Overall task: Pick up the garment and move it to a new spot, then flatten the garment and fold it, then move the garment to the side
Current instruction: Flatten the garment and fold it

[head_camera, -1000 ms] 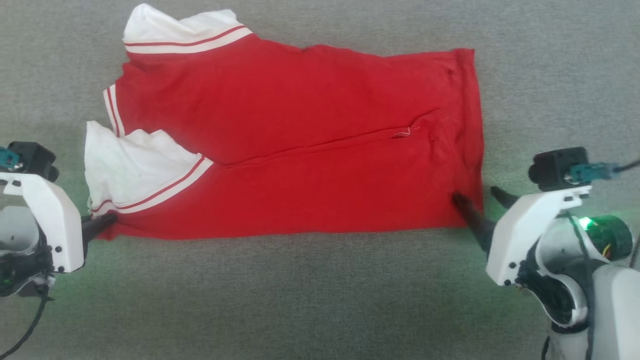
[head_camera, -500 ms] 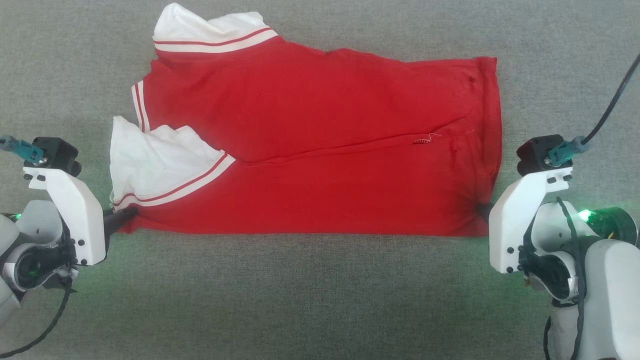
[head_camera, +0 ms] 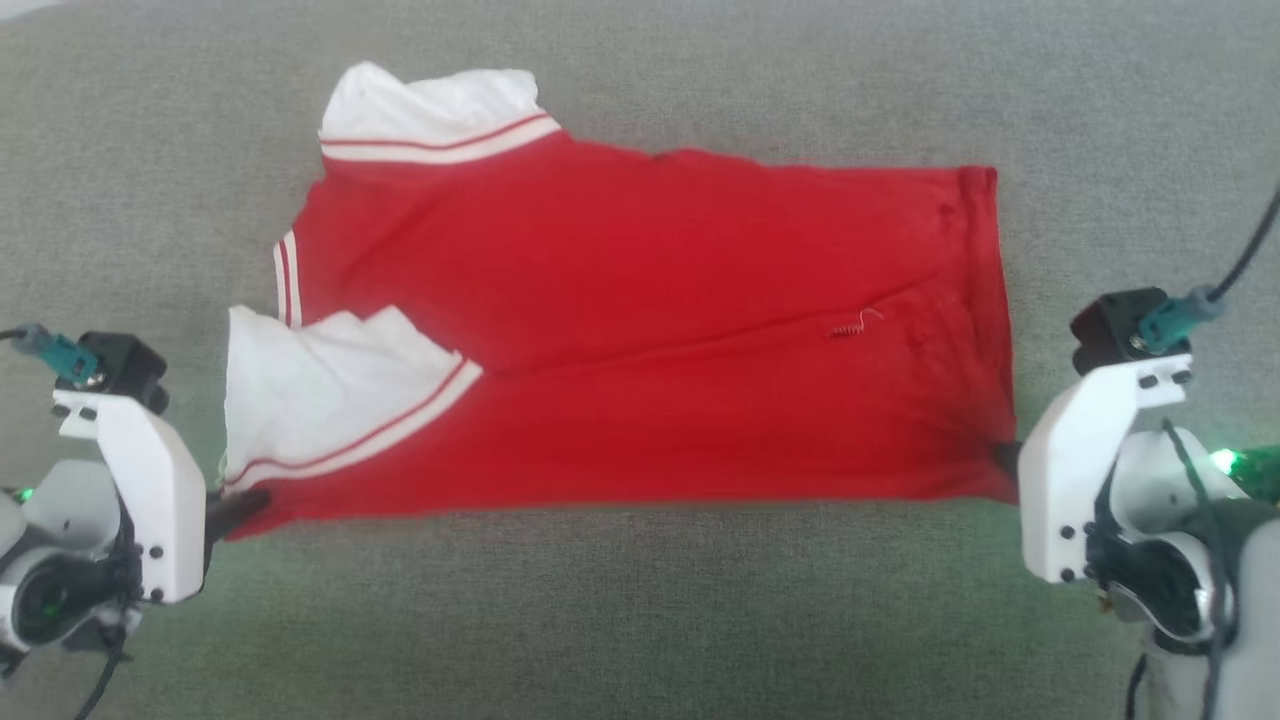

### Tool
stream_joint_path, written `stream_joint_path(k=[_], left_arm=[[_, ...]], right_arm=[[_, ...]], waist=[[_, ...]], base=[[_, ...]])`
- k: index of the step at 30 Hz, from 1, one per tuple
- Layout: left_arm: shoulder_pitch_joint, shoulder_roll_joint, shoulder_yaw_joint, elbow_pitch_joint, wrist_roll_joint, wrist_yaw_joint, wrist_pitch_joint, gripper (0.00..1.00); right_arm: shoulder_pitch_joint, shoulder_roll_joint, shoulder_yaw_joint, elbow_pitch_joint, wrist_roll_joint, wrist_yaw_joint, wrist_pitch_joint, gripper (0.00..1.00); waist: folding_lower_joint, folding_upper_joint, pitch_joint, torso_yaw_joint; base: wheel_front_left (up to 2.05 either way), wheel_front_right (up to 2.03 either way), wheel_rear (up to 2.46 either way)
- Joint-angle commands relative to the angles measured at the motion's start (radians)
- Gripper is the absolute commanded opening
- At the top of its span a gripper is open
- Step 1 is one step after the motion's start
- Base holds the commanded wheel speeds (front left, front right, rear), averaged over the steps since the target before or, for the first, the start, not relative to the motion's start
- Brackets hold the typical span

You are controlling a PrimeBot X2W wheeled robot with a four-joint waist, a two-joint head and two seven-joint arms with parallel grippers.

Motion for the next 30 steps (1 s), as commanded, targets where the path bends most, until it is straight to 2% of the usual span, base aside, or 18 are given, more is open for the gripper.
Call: stream_joint_path(k=[1,6,10,13,18,20,21,22,23,24,25,26,27,28,30], left_arm=[[0.022,0.028,-0.002,-0.038,-0.004,0.024,0.003,0.0],[0.066,0.104,-0.001,-0.175,-0.028,0.095,-0.013,0.0],[0.107,0.143,-0.008,-0.255,-0.048,0.132,-0.033,0.0],[0.13,0.145,-0.013,-0.269,-0.046,0.143,-0.052,0.0],[0.146,0.098,-0.025,-0.22,-0.041,0.128,-0.055,0.0],[0.14,0.07,-0.03,-0.188,-0.035,0.115,-0.048,0.24],[0.136,0.055,-0.032,-0.169,-0.034,0.111,-0.044,0.25],[0.133,0.041,-0.035,-0.15,-0.031,0.104,-0.04,0.37],[0.128,0.028,-0.036,-0.135,-0.026,0.097,-0.037,0.59],[0.125,0.016,-0.035,-0.116,-0.031,0.093,-0.037,0.64],[0.12,0.012,-0.036,-0.104,-0.026,0.088,-0.032,0.61],[0.114,0.01,-0.036,-0.094,-0.02,0.083,-0.033,0.75],[0.114,0.01,-0.036,-0.094,-0.02,0.083,-0.033,0.75],[0.107,0.011,-0.031,-0.088,-0.018,0.079,-0.037,1.0],[0.099,0.028,-0.027,-0.085,-0.011,0.08,-0.037,1.0]], right_arm=[[0.02,-0.011,-0.012,-0.026,0.013,-0.001,0.023,0.0],[0.076,-0.023,-0.033,-0.119,0.021,-0.001,0.095,0.0],[0.126,-0.019,-0.061,-0.173,0.028,-0.001,0.143,0.0],[0.153,-0.01,-0.077,-0.184,0.04,-0.001,0.135,0.0],[0.163,-0.002,-0.082,-0.103,0.053,-0.001,0.069,0.0],[0.148,-0.002,-0.078,-0.048,0.063,-0.001,0.022,0.0],[0.143,-0.002,-0.073,-0.016,0.07,-0.001,0.001,0.0],[0.138,-0.001,-0.068,0.017,0.07,-0.001,-0.023,0.19],[0.131,0.0,-0.064,0.046,0.063,-0.001,-0.048,0.34],[0.126,0.0,-0.056,0.073,0.065,-0.001,-0.061,0.35],[0.123,0.001,-0.047,0.094,0.071,-0.001,-0.074,0.44],[0.12,0.003,-0.042,0.108,0.074,-0.001,-0.088,0.89],[0.12,0.003,-0.042,0.108,0.074,-0.001,-0.088,0.89],[0.117,0.003,-0.039,0.117,0.075,-0.001,-0.097,1.0],[0.118,0.002,-0.037,0.117,0.069,-0.001,-0.109,1.0]], waist=[[0.0,0.0001,-0.006,0.003],[0.0,0.0001,-0.011,0.005],[0.0,0.0001,-0.007,0.006],[0.0,0.0001,0.0,0.004],[0.0,0.0001,0.013,-0.004],[0.0,0.0001,0.017,-0.007],[0.0,0.0001,0.018,-0.008],[0.0,0.0001,0.019,-0.01],[0.0,0.0001,0.02,-0.011],[0.0,0.0001,0.019,-0.013],[0.0,0.0001,0.018,-0.014],[0.0,0.0001,0.016,-0.016],[0.0,0.0001,0.016,-0.016],[0.0,0.0001,0.013,-0.018],[0.0,0.0001,0.003,-0.022]], base=[[0.0,0.0,0.0],[0.0,0.0,0.0],[0.0,0.0,0.0],[0.0,0.0,0.0],[0.0,0.0,0.0],[0.0,0.0,0.0],[0.0,0.0,0.0],[0.0,0.0,0.0],[0.0,0.0,0.0],[0.0,0.0,0.0],[0.0,0.0,0.0],[0.0,0.0,0.0],[0.0,0.0,0.0],[0.0,0.0,0.0],[0.0,0.0,0.0]])
